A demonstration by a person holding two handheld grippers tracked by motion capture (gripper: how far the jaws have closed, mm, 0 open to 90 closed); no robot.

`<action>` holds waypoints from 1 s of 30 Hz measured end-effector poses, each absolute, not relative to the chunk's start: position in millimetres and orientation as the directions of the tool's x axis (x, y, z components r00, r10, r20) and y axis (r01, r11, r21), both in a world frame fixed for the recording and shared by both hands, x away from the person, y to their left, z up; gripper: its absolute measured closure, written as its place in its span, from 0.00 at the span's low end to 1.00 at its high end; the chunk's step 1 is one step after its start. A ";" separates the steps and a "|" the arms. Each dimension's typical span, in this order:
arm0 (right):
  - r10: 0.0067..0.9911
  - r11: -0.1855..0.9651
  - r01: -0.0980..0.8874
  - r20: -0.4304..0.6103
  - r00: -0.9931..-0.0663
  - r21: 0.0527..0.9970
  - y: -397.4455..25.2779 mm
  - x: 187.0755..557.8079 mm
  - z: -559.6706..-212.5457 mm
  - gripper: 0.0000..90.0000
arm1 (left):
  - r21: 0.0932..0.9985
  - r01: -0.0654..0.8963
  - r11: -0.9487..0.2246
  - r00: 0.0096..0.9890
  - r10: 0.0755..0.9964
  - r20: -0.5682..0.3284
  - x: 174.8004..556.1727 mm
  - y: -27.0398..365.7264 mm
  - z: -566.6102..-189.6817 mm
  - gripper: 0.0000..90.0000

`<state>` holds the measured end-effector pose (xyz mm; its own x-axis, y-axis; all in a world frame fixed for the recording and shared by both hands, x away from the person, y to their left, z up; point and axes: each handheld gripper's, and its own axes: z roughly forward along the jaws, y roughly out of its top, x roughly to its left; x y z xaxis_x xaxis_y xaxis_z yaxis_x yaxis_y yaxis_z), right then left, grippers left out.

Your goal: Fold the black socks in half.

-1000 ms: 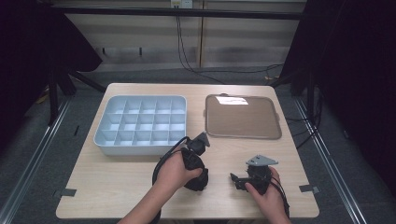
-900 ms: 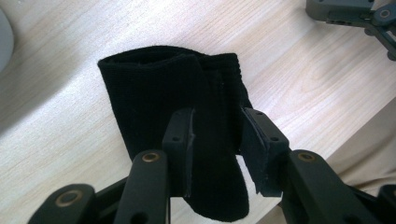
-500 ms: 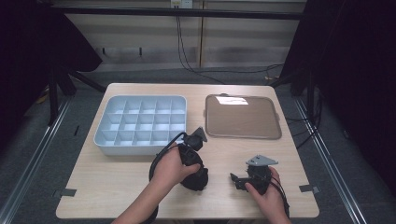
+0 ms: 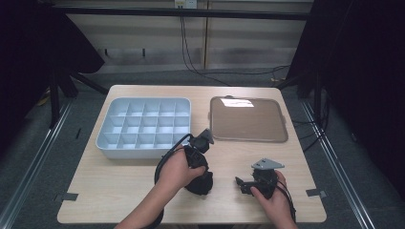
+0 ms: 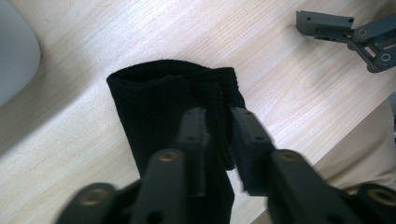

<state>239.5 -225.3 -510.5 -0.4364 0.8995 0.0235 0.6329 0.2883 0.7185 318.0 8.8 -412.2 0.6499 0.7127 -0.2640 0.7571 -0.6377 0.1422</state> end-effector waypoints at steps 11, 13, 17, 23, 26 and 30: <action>0.899 0.288 0.633 0.023 -0.437 0.719 -225.3 239.5 -510.5 0.15 | 0.167 0.761 -0.627 0.647 0.718 -0.256 321.5 18.5 -406.0 0.96; 0.899 0.288 0.633 0.024 -0.436 0.719 -225.3 239.4 -510.5 0.15 | 0.179 0.766 -0.617 0.642 0.727 -0.241 323.2 23.4 -401.5 0.96; 0.900 0.288 0.633 0.023 -0.436 0.719 -225.2 239.5 -510.5 0.15 | 0.172 0.770 -0.614 0.637 0.733 -0.238 325.1 30.7 -401.3 0.96; 0.898 0.292 0.632 0.021 -0.439 0.718 -225.5 239.5 -510.5 0.15 | 0.180 0.791 -0.586 0.612 0.757 -0.229 328.4 47.2 -407.2 0.87; 0.898 0.292 0.632 0.021 -0.439 0.718 -225.5 239.5 -510.5 0.15 | 0.190 0.806 -0.561 0.592 0.773 -0.230 330.4 59.7 -411.2 0.82; 0.898 0.292 0.632 0.021 -0.439 0.718 -225.5 239.6 -510.5 0.15 | 0.237 0.808 -0.539 0.583 0.788 -0.199 333.1 77.1 -413.4 0.66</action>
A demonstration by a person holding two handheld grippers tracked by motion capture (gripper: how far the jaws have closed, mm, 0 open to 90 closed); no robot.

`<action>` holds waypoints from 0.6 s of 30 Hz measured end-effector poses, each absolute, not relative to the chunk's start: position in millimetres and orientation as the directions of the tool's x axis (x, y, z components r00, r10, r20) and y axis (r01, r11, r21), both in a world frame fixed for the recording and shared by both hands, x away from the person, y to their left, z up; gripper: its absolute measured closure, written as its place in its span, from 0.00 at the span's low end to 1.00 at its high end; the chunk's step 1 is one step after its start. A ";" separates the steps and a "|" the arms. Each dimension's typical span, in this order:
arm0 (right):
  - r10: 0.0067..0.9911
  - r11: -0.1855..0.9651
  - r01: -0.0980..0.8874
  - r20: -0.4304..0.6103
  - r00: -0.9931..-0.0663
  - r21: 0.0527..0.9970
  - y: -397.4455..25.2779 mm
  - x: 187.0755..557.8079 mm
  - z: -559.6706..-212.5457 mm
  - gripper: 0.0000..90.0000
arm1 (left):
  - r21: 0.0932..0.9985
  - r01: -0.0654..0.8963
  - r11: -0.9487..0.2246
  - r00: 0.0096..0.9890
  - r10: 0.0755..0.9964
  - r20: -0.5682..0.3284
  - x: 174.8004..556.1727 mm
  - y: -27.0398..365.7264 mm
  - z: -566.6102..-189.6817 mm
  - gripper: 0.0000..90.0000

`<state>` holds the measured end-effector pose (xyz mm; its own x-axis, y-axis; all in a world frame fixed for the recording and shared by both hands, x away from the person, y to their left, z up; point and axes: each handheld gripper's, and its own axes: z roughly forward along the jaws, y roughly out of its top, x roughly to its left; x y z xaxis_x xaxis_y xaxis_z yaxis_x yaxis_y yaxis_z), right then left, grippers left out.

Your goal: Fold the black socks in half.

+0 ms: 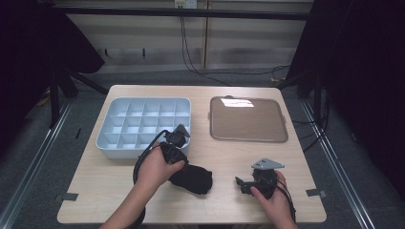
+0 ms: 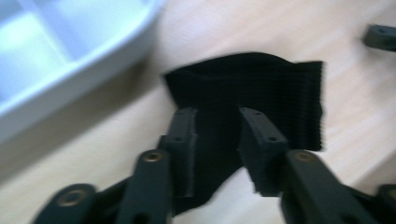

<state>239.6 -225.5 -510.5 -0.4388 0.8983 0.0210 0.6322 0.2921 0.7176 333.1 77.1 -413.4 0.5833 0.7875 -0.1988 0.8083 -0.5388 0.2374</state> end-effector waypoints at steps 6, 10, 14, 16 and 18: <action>0.899 0.291 0.634 0.022 -0.437 0.717 -225.4 239.5 -510.4 0.15 | 0.218 0.840 -0.498 0.540 0.807 -0.238 335.1 96.0 -422.3 0.59; 0.898 0.292 0.632 0.020 -0.439 0.718 -225.5 239.6 -510.5 0.15 | 0.200 0.842 -0.501 0.539 0.794 -0.282 333.0 96.8 -429.2 0.51; 0.898 0.292 0.632 0.021 -0.439 0.718 -225.4 239.6 -510.5 0.15 | 0.171 0.843 -0.510 0.538 0.793 -0.286 331.8 94.0 -437.2 0.39; 0.899 0.291 0.633 0.021 -0.438 0.717 -225.4 239.5 -510.5 0.15 | 0.159 0.840 -0.518 0.542 0.795 -0.274 331.9 93.1 -442.8 0.38; 0.898 0.293 0.632 0.020 -0.439 0.718 -225.5 239.7 -510.5 0.15 | 0.142 0.843 -0.519 0.537 0.797 -0.275 331.3 91.1 -448.9 0.38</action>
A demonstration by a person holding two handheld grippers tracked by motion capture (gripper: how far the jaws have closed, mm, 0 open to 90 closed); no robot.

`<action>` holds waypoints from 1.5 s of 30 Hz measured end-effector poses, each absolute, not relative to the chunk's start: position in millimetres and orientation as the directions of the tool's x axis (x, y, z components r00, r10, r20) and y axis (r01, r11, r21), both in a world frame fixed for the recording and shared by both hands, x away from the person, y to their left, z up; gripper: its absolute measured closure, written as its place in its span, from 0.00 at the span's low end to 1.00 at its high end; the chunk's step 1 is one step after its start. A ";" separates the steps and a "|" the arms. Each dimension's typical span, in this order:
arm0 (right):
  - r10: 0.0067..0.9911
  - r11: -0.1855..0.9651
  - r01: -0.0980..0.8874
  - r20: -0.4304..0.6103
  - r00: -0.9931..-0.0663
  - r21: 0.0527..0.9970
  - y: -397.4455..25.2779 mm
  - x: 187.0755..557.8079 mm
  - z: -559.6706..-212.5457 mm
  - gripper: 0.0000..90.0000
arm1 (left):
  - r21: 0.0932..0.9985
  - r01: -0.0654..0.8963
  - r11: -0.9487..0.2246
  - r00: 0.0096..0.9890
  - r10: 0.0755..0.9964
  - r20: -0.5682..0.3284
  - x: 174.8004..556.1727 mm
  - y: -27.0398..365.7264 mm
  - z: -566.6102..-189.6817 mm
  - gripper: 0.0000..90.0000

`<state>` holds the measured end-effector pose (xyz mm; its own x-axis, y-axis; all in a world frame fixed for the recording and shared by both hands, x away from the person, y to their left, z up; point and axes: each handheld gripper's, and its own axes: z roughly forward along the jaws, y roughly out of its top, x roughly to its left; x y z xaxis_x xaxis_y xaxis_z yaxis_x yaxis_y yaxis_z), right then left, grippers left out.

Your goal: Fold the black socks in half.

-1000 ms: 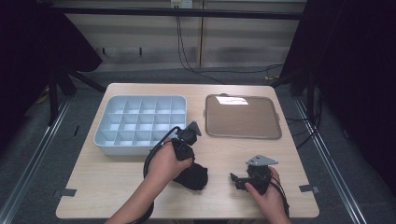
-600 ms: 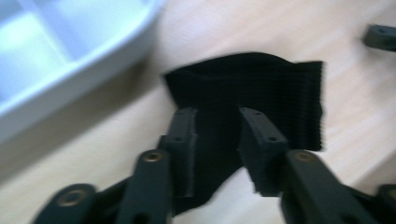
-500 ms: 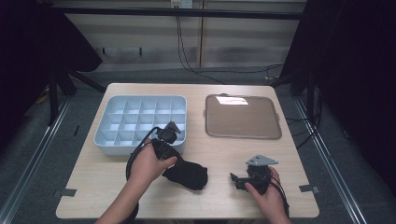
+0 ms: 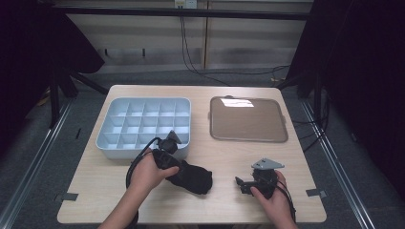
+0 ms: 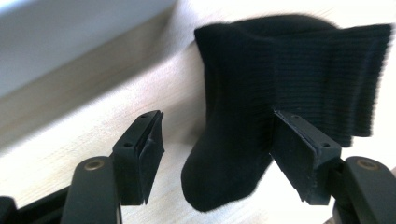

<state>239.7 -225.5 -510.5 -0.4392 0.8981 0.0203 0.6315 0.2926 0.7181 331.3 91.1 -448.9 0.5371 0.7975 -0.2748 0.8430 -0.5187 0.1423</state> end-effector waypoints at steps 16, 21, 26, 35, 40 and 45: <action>0.846 0.364 0.603 0.018 -0.532 0.710 -184.8 238.3 -495.9 0.19 | 0.155 0.804 -0.574 0.593 0.759 -0.267 323.1 70.0 -425.3 0.74; 0.829 0.392 0.599 0.015 -0.560 0.698 -170.3 239.4 -500.9 0.19 | 0.172 0.787 -0.592 0.616 0.744 -0.260 319.6 55.5 -419.1 0.74; 0.833 0.387 0.607 0.018 -0.553 0.694 -167.2 238.9 -503.1 0.19 | 0.180 0.757 -0.628 0.652 0.708 -0.271 313.1 37.7 -417.3 0.79; 0.833 0.390 0.604 0.012 -0.553 0.695 -164.5 238.7 -504.7 0.21 | 0.181 0.705 -0.686 0.705 0.648 -0.289 302.9 7.9 -420.1 0.83; 0.833 0.393 0.601 0.008 -0.554 0.696 -164.4 238.1 -505.0 0.21 | 0.164 0.693 -0.702 0.717 0.646 -0.262 299.7 -0.4 -429.7 0.82; 0.832 0.390 0.598 0.010 -0.555 0.701 -165.7 238.5 -505.8 0.20 | 0.133 0.661 -0.739 0.744 0.623 -0.242 298.2 -2.6 -438.9 0.82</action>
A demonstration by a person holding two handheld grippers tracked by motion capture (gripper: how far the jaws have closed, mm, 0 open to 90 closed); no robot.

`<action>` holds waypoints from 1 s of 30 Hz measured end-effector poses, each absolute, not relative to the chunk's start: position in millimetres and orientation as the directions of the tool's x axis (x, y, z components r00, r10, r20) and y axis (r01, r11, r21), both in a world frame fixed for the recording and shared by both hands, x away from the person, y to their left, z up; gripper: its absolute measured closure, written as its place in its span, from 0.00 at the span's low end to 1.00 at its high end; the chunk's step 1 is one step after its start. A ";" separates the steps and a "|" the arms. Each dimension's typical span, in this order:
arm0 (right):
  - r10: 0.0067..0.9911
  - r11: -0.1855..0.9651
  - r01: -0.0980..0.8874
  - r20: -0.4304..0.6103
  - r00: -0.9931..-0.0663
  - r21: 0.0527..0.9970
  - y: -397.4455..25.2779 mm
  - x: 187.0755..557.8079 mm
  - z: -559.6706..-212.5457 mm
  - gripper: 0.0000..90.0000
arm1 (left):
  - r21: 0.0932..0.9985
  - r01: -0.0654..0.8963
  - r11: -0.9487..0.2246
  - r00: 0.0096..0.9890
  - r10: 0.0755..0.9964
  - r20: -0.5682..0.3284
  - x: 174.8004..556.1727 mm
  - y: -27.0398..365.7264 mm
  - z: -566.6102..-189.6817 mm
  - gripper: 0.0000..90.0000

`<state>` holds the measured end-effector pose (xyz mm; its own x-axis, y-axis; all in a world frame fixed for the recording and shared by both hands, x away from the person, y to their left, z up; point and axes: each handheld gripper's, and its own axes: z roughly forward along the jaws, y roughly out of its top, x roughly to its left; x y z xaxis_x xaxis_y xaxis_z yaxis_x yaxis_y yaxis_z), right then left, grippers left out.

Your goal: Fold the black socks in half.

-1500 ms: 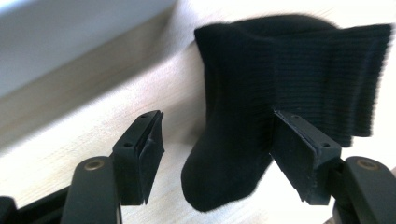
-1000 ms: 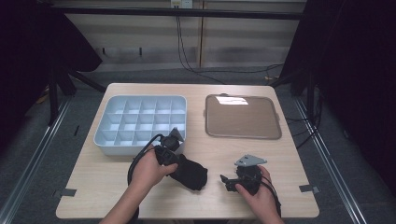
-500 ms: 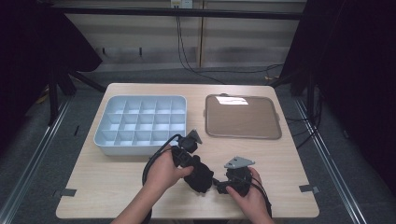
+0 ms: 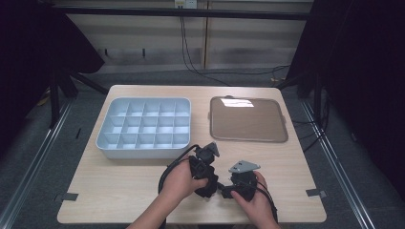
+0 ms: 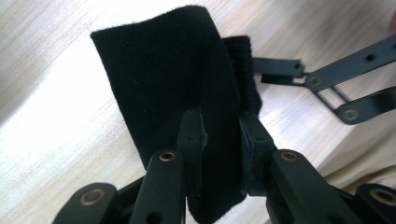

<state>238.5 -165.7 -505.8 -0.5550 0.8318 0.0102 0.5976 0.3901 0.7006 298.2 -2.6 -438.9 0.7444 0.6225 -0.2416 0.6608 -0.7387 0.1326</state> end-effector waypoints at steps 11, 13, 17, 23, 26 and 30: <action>0.833 0.394 0.596 0.003 -0.553 0.700 -167.0 238.3 -505.3 0.20 | 0.126 0.672 -0.729 0.732 0.630 -0.258 298.6 -2.8 -447.6 0.81; 0.832 0.396 0.595 0.000 -0.555 0.700 -167.2 238.2 -505.2 0.20 | 0.135 0.669 -0.731 0.737 0.628 -0.252 296.8 -3.5 -447.6 0.80; 0.828 0.405 0.585 -0.009 -0.561 0.703 -167.2 238.6 -505.4 0.20 | 0.147 0.663 -0.734 0.742 0.617 -0.263 292.6 -5.4 -445.5 0.64; 0.830 0.399 0.592 -0.003 -0.557 0.700 -167.2 238.3 -505.2 0.20 | 0.161 0.679 -0.716 0.723 0.613 -0.319 295.8 -0.2 -440.4 0.55; 0.834 0.394 0.597 0.001 -0.552 0.699 -167.5 238.4 -505.4 0.20 | 0.172 0.679 -0.714 0.722 0.606 -0.335 296.0 2.5 -434.6 0.53; 0.831 0.396 0.592 0.001 -0.556 0.702 -167.7 239.0 -505.8 0.20 | 0.180 0.683 -0.708 0.718 0.605 -0.344 297.6 5.3 -427.4 0.51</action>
<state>239.0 -167.7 -505.8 -0.5563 0.8310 0.0006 0.5920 0.3958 0.7020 297.6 5.3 -427.4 0.7183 0.6047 -0.3441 0.6826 -0.7082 0.1803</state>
